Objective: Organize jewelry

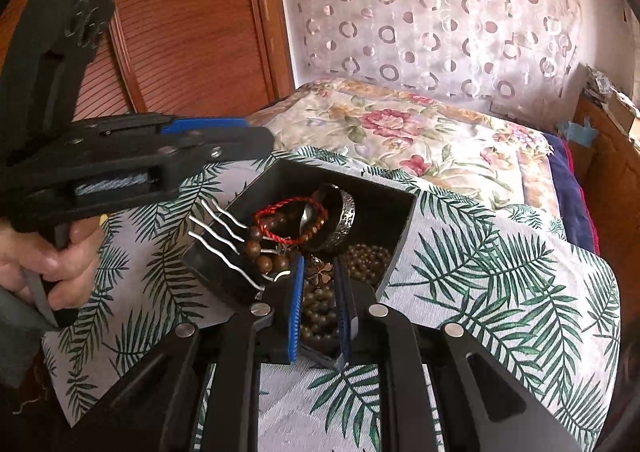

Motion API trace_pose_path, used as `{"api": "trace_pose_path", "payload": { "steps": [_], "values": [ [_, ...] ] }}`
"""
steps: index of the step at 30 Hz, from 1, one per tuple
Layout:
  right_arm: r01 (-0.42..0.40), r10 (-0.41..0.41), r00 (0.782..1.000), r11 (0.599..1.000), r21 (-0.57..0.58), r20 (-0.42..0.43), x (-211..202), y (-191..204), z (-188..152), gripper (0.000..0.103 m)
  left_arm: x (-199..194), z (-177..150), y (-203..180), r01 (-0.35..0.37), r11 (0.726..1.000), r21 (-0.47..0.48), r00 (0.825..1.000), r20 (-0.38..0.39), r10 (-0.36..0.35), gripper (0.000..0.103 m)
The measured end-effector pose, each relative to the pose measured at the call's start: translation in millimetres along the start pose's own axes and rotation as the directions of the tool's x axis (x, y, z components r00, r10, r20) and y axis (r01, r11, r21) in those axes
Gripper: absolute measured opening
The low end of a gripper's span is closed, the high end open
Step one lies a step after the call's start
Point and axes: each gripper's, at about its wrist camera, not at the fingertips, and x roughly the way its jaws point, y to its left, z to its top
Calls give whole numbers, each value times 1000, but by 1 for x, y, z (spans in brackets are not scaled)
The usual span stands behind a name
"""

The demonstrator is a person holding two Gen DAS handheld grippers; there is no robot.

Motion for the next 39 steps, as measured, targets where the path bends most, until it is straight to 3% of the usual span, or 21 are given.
{"api": "trace_pose_path", "payload": {
  "steps": [5,10,13,15,16,22,29,33,39],
  "values": [
    [17,-17,1000,1000,-2,8,9,-1,8,17,-15,-6,8,-44,999,-25,999,23,45,67],
    [41,-41,999,999,8,3,19,-5,12,17,-31,-17,15,-84,995,-49,996,37,86,88],
    [51,-51,999,999,17,2,22,-5,12,21,-42,-24,19,-115,992,-60,992,41,117,95],
    [56,-56,998,998,26,10,21,-5,11,44,-49,-29,23,-122,990,-70,991,43,125,95],
    [57,-57,998,998,31,18,18,-5,11,48,-51,-30,24,-124,990,-73,991,42,127,95],
    [64,-66,996,997,32,57,-6,8,5,51,-69,-43,21,-145,986,-83,988,40,148,95],
    [100,-106,987,993,55,119,-49,25,-16,76,-100,-59,4,-176,982,-74,982,62,181,95],
    [149,-161,974,986,80,161,-79,36,-36,95,-125,-73,-9,-191,979,-75,976,96,198,95],
    [184,-209,952,975,127,224,-124,54,-64,100,-158,-94,-28,-184,979,-83,969,153,195,95]
  ]
}}
